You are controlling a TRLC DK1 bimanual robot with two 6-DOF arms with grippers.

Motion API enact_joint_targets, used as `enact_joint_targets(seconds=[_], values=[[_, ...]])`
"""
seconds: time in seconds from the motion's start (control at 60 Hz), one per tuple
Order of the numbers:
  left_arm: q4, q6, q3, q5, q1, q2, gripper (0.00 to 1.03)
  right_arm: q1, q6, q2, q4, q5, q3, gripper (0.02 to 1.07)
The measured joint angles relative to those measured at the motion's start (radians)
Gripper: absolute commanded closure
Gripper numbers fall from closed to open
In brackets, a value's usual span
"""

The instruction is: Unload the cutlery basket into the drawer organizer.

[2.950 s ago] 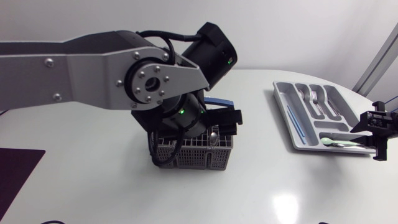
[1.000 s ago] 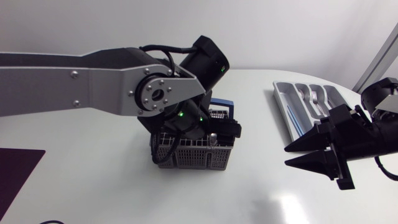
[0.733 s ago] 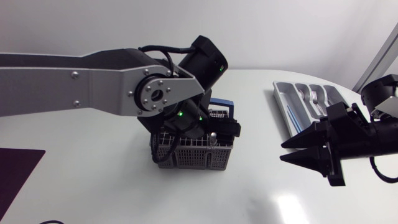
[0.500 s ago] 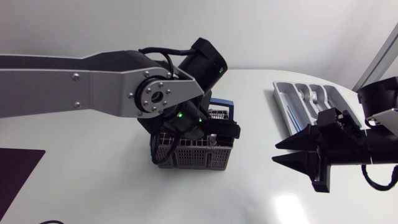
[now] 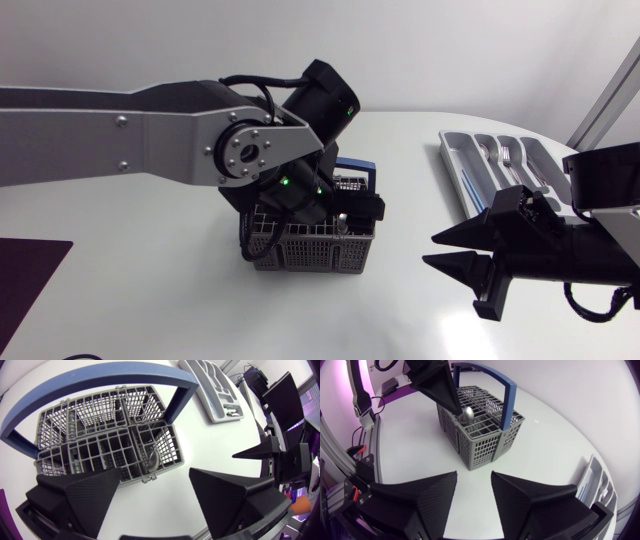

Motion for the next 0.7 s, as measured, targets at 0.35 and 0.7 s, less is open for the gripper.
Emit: enact_joint_targets(seconds=[0.35,0.7], values=[[0.0,0.0,0.0,0.023,0.01,0.0,0.09,0.022,0.013,-0.006,0.016,0.008,0.0,0.55],[-0.005,0.0,0.0,0.105,0.033,0.0,0.22,0.051,0.021,-0.006,0.018,0.008,0.0,0.55]])
